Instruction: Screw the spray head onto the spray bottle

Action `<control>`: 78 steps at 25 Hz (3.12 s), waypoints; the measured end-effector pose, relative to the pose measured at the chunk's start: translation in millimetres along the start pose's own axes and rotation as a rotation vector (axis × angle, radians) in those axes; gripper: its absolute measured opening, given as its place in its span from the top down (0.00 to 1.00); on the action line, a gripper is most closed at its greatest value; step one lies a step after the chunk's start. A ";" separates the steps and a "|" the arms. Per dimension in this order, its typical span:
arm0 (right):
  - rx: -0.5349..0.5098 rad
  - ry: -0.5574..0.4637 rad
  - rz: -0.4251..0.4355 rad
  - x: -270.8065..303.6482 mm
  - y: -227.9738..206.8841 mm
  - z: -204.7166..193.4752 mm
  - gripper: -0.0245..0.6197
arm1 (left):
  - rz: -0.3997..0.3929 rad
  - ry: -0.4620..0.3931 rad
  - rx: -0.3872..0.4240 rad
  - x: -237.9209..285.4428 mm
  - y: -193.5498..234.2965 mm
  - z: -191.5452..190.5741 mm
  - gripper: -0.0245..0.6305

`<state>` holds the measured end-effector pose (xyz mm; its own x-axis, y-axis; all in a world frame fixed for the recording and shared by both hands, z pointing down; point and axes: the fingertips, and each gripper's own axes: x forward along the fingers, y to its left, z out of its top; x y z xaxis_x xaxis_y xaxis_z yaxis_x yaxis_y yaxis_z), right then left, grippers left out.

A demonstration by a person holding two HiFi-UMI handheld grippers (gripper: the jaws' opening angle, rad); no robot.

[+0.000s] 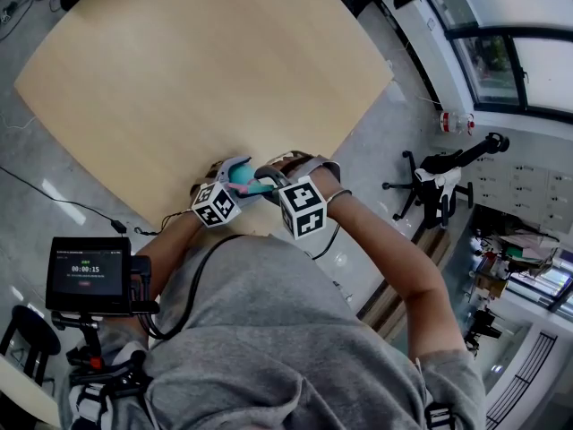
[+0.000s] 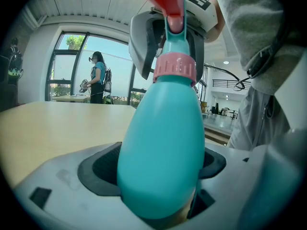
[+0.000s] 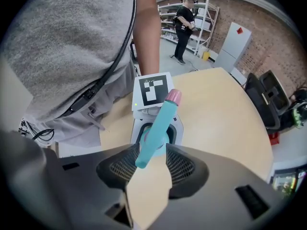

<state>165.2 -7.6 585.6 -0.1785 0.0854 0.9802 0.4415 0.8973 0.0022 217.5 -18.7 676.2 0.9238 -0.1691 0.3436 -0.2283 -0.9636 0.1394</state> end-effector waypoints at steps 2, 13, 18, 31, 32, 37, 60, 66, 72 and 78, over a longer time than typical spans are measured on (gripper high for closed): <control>0.007 0.001 -0.004 -0.4 -0.6 0.1 0.70 | 0.000 -0.001 0.000 -0.5 0.3 0.2 0.33; 0.070 -0.030 -0.019 12.1 4.1 17.3 0.70 | -0.020 -0.012 0.027 -4.5 -7.1 2.1 0.33; 0.087 -0.030 -0.002 15.9 3.7 19.4 0.70 | -0.019 -0.014 0.031 -4.8 -9.6 5.4 0.33; 0.113 -0.062 0.067 18.4 11.4 23.2 0.68 | -0.020 -0.010 0.046 -8.3 -17.3 10.2 0.33; 0.118 -0.065 0.073 18.6 11.3 24.1 0.68 | -0.020 -0.010 0.046 -8.6 -17.8 10.2 0.33; 0.139 -0.072 0.089 22.2 13.1 25.6 0.66 | -0.027 -0.008 0.053 -10.4 -20.4 11.1 0.33; 0.215 -0.131 0.084 27.4 12.6 36.0 0.63 | -0.019 0.006 0.058 -15.3 -23.8 11.1 0.33; 0.217 -0.143 0.083 28.9 12.1 38.1 0.63 | -0.016 0.007 0.060 -16.3 -23.7 9.1 0.33; 0.333 -0.130 -0.002 32.1 -2.0 31.1 0.63 | -0.025 0.008 0.061 -10.5 -12.4 8.0 0.33; 0.549 -0.120 -0.059 41.0 -10.4 28.3 0.63 | -0.035 0.010 0.060 -9.1 -10.7 -0.2 0.33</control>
<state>128.4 -1.1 620.1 -0.3018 0.0483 0.9521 -0.0888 0.9930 -0.0785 211.4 -6.8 671.8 0.9275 -0.1335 0.3491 -0.1770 -0.9795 0.0959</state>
